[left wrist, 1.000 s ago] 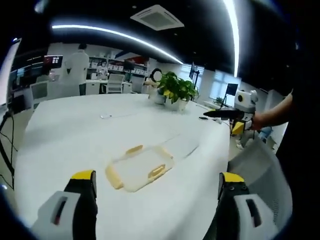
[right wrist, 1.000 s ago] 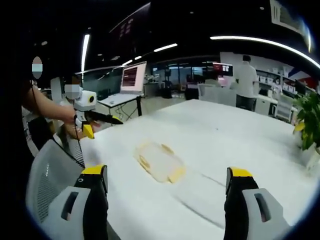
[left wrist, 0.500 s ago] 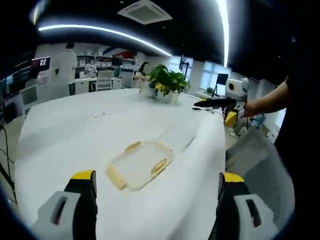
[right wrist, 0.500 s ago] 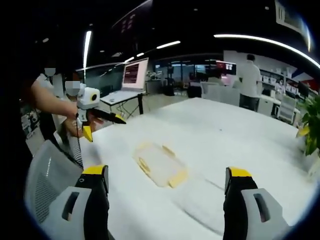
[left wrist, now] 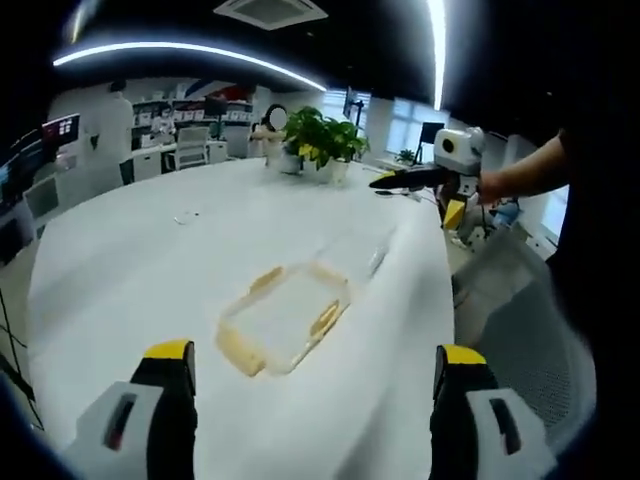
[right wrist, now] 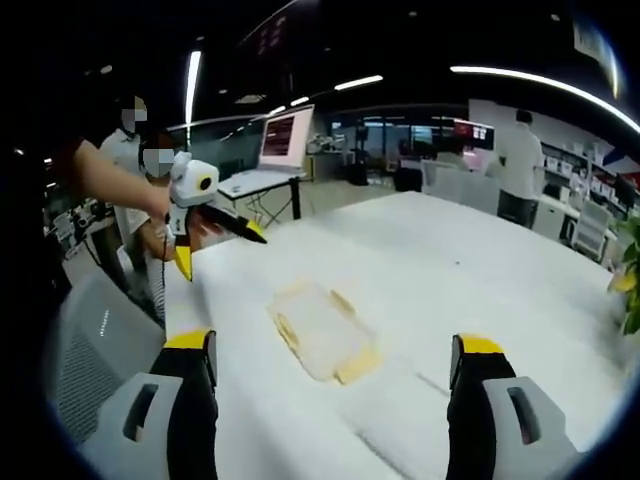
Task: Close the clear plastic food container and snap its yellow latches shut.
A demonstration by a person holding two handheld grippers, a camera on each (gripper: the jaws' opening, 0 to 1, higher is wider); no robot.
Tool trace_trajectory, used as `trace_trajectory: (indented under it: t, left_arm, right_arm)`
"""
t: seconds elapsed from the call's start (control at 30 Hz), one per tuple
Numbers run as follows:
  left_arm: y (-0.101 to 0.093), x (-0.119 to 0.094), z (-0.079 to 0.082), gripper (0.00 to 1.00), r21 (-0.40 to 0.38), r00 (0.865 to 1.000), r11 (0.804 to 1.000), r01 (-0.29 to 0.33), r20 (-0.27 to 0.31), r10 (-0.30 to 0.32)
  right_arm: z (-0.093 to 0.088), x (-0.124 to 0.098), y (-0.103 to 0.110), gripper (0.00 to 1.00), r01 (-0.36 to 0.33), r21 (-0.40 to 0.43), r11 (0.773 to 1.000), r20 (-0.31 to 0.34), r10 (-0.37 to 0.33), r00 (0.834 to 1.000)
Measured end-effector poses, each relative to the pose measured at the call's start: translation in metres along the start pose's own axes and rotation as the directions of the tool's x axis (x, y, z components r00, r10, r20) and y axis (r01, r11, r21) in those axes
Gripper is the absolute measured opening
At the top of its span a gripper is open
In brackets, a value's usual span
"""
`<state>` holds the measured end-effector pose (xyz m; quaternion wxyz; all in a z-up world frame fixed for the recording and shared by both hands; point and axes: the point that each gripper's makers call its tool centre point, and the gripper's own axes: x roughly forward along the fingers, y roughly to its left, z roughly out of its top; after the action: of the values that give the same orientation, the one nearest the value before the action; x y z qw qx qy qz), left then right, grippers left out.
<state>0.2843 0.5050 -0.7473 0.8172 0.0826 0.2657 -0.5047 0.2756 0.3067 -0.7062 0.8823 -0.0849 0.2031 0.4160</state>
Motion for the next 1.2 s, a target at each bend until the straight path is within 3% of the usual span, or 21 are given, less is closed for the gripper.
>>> trace_trajectory:
  t: [0.63, 1.2]
  left_arm:
    - [0.029, 0.028, -0.009, 0.96, 0.064, 0.994, 0.997, 0.051, -0.105, -0.044]
    - [0.042, 0.047, -0.023, 0.92, 0.128, 0.974, 0.985, 0.114, -0.210, -0.085]
  right_arm:
    - [-0.013, 0.038, -0.009, 0.93, -0.123, -0.062, 0.990, -0.106, 0.116, 0.988]
    - [-0.041, 0.062, -0.013, 0.88, -0.237, -0.137, 0.962, -0.267, 0.194, 0.944]
